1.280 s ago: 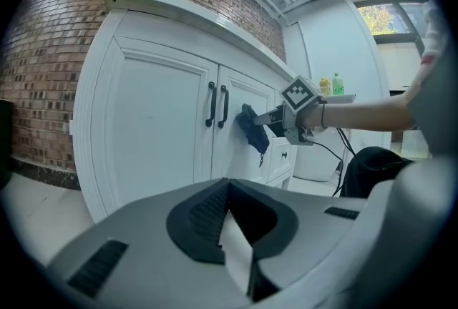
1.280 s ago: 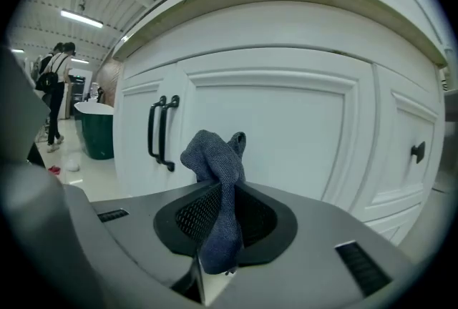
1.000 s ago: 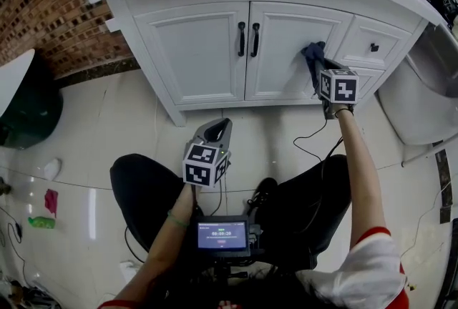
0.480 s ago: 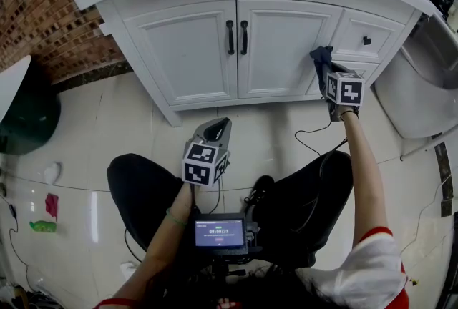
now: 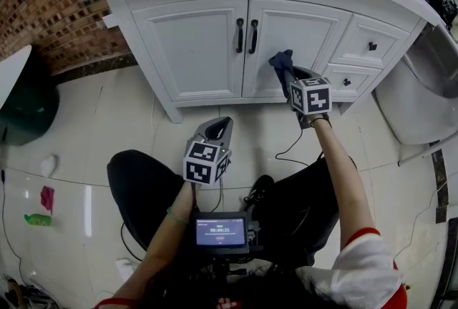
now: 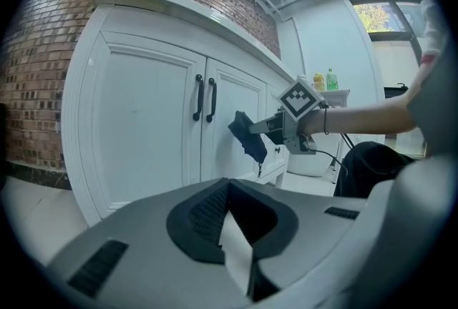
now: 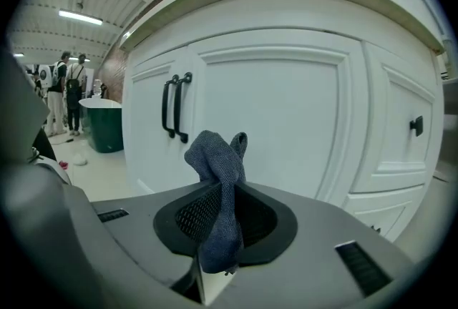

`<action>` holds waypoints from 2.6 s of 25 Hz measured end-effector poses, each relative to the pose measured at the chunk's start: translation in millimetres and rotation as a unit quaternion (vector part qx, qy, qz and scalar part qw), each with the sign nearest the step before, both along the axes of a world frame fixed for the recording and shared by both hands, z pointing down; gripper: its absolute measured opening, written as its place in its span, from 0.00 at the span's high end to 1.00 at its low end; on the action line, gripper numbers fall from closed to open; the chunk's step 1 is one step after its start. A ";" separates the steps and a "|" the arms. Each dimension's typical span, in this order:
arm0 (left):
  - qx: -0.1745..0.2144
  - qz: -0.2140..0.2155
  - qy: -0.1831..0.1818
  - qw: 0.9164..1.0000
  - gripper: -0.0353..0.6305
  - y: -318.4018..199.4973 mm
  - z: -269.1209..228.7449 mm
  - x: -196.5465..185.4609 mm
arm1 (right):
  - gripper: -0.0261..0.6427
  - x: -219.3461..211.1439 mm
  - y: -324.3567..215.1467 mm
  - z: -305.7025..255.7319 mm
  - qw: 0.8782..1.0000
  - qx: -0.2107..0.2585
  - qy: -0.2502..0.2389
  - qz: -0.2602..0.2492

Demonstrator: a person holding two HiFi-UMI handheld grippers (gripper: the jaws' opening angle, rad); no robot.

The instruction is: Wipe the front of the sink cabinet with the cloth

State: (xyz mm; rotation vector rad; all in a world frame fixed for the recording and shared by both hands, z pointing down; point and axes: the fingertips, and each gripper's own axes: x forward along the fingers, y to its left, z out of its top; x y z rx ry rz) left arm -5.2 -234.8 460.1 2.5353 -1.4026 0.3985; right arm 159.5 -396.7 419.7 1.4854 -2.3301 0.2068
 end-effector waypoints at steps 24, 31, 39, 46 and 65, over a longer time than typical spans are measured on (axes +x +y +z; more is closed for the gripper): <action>-0.011 -0.013 -0.005 1.000 0.92 -0.1 9.0 -17.0 | 0.86 71.1 -22.1 30.9 0.997 -0.032 0.018 0.066; -0.001 -0.004 -0.018 1.000 0.92 -0.5 3.5 3.0 | 0.86 160.2 -13.4 37.3 0.988 -0.042 0.002 0.148; -0.002 0.016 -0.017 1.000 0.92 -0.3 7.2 29.5 | 0.86 136.6 0.1 49.9 0.992 -0.050 0.000 0.112; -0.007 0.010 -0.012 1.000 0.92 -3.4 11.7 20.0 | 0.86 35.6 -5.4 66.6 0.998 -0.063 -0.002 0.033; -0.019 -0.025 0.006 0.999 0.92 -10.4 22.7 -28.0 | 0.86 -49.4 -20.0 111.7 0.994 -0.104 0.033 -0.018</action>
